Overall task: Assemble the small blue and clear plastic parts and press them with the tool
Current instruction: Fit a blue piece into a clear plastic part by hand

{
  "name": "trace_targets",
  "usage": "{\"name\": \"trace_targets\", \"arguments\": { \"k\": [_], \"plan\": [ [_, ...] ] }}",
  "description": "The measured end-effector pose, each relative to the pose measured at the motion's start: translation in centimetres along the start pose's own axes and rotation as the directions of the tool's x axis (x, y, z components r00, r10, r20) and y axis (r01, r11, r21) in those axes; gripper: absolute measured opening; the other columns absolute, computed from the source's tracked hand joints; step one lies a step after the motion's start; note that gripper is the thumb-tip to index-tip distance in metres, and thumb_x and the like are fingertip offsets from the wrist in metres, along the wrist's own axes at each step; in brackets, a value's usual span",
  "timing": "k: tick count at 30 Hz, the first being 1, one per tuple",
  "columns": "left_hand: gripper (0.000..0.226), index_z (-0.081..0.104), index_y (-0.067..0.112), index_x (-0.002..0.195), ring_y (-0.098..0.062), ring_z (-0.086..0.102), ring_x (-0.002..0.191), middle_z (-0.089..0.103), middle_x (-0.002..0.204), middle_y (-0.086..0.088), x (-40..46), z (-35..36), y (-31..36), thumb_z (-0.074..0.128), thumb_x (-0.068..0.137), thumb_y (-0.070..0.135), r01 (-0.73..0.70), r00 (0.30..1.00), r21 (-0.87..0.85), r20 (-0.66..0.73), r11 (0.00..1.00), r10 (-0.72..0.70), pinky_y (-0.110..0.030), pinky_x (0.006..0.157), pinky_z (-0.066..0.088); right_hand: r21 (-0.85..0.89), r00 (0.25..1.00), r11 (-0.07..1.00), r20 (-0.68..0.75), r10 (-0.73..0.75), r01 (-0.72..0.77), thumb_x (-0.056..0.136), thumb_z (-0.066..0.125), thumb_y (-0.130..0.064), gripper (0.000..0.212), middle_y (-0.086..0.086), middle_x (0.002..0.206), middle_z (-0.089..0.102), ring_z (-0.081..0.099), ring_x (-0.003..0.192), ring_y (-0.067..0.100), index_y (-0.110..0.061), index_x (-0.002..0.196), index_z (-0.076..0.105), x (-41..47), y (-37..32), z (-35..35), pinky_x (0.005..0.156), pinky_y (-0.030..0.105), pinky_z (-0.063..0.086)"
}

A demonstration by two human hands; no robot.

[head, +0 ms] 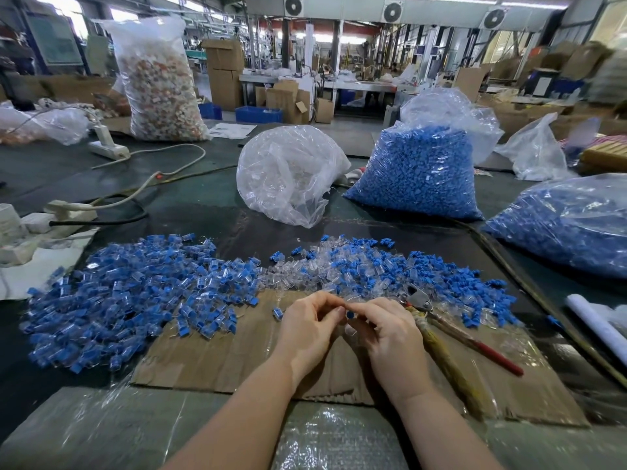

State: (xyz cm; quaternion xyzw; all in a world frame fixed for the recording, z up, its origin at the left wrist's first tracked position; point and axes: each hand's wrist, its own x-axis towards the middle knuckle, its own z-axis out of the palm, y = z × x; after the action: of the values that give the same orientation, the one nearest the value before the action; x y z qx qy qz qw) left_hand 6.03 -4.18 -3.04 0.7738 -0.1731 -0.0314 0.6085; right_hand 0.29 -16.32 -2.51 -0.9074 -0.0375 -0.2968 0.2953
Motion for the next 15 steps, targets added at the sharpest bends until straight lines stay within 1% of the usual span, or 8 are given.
{"name": "trace_targets", "arguments": {
  "k": [5, 9, 12, 13, 15],
  "plan": [
    [0.023, 0.065, 0.025, 0.078, 0.001, 0.061, 0.068, 0.067, 0.075, 0.007, -0.05, 0.01, 0.09, 0.061, 0.087, 0.004, 0.001, 1.0, 0.028, -0.013, 1.0, 0.0, -0.008, 0.064, 0.045, -0.014, 1.0, 1.0, -0.017, -0.011, 0.011, 0.079, 0.062, -0.038, 0.03, -0.002, 0.083, 0.069, 0.061, 0.077, 0.022, -0.013, 0.09, 0.074, -0.01, 0.03, 0.09, 0.07, 0.04, 0.051],
    [0.019, 0.066, 0.023, 0.081, 0.007, 0.06, 0.066, 0.067, 0.076, 0.007, -0.15, -0.05, 0.11, 0.062, 0.087, 0.005, 0.006, 1.0, 0.03, -0.01, 1.0, -0.005, -0.007, 0.062, 0.044, -0.014, 1.0, 1.0, -0.02, -0.009, 0.009, 0.081, 0.055, -0.044, 0.037, -0.002, 0.083, 0.069, 0.061, 0.078, 0.02, -0.013, 0.09, 0.074, 0.0, 0.06, 0.13, 0.07, 0.04, 0.053],
    [0.015, 0.068, 0.02, 0.083, 0.003, 0.061, 0.068, 0.068, 0.077, 0.005, -0.15, -0.01, 0.09, 0.063, 0.086, 0.006, 0.007, 1.0, 0.025, -0.018, 1.0, -0.006, -0.008, 0.063, 0.045, 0.003, 1.0, 1.0, 0.0, -0.008, 0.008, 0.082, 0.05, -0.049, 0.043, -0.002, 0.083, 0.069, 0.061, 0.078, 0.02, -0.013, 0.091, 0.074, -0.02, -0.01, 0.0, 0.07, 0.037, 0.052],
    [0.013, 0.068, 0.019, 0.083, 0.0, 0.062, 0.069, 0.069, 0.077, 0.004, -0.13, 0.01, 0.09, 0.064, 0.085, 0.007, 0.008, 1.0, 0.025, -0.022, 1.0, -0.008, -0.009, 0.064, 0.046, 0.005, 1.0, 1.0, 0.011, -0.007, 0.007, 0.082, 0.053, -0.048, 0.042, -0.002, 0.083, 0.069, 0.061, 0.078, 0.02, -0.013, 0.091, 0.074, -0.02, 0.0, -0.03, 0.071, 0.036, 0.051],
    [0.012, 0.068, 0.018, 0.083, -0.005, 0.063, 0.07, 0.069, 0.076, 0.001, -0.1, 0.09, 0.04, 0.066, 0.083, 0.006, 0.018, 1.0, 0.014, -0.026, 1.0, -0.018, -0.011, 0.064, 0.048, -0.007, 1.0, 1.0, 0.024, -0.012, 0.012, 0.08, 0.063, -0.038, 0.031, -0.001, 0.084, 0.069, 0.061, 0.078, 0.021, -0.012, 0.092, 0.074, -0.01, 0.17, 0.03, 0.071, 0.036, 0.051]
  ]
}}
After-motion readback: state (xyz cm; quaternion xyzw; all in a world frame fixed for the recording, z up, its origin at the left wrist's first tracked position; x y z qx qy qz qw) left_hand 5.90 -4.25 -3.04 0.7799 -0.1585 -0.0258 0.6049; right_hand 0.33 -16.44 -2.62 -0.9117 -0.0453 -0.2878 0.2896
